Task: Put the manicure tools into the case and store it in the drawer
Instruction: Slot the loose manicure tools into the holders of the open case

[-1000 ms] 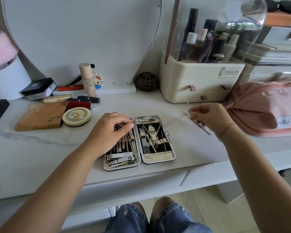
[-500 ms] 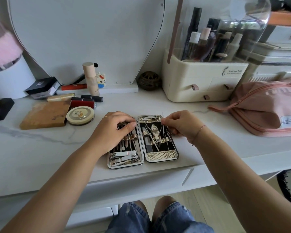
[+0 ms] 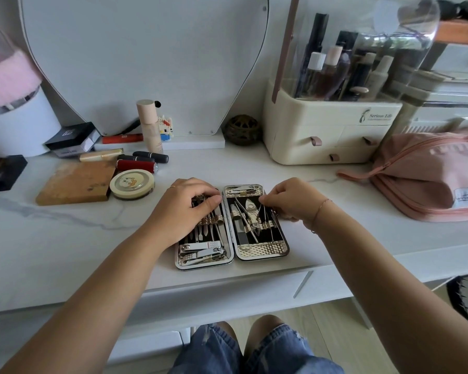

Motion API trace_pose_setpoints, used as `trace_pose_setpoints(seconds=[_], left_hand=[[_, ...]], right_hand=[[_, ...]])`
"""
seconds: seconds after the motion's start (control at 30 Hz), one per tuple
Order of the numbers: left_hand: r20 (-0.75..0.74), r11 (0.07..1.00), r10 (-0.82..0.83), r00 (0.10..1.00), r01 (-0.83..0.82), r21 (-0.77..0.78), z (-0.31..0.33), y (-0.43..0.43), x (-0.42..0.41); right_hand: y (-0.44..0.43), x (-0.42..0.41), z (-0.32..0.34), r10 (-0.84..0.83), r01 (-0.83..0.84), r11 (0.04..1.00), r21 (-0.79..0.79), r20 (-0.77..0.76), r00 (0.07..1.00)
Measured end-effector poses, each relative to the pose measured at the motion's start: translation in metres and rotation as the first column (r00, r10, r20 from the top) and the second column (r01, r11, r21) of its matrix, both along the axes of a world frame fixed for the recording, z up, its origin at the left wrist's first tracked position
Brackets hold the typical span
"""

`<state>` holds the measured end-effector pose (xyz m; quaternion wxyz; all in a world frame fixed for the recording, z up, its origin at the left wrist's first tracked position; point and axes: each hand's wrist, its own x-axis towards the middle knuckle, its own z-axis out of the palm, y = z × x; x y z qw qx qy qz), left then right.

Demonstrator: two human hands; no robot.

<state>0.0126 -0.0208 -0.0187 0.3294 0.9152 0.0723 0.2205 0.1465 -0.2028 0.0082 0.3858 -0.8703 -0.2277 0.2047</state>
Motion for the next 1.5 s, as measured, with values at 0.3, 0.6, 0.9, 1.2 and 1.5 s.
trace_pose_setpoints(seconds=[0.3,0.6,0.9,1.2,1.5], left_hand=[[0.001,1.000,-0.006,1.000,0.006,-0.013,-0.001,0.000,0.000],[0.001,1.000,0.001,1.000,-0.001,-0.007,-0.002,0.001,0.001],[0.000,1.000,0.004,1.000,-0.004,-0.014,-0.001,0.000,0.000],[0.001,1.000,0.002,1.000,-0.002,-0.006,-0.001,0.001,0.000],[0.003,1.000,-0.002,1.000,0.002,-0.015,0.000,0.000,0.000]], right_hand=[[0.003,-0.013,0.016,0.187,-0.111,0.954,-0.280,0.262,0.947],[-0.001,-0.002,0.006,0.059,-0.041,0.995,-0.094,0.197,0.979],[0.009,0.005,0.001,-0.080,0.078,0.997,0.013,0.144,0.986],[0.006,-0.007,0.003,-0.042,0.079,0.988,-0.129,0.268,0.962],[0.000,-0.025,0.009,0.080,0.019,0.971,-0.240,0.394,0.916]])
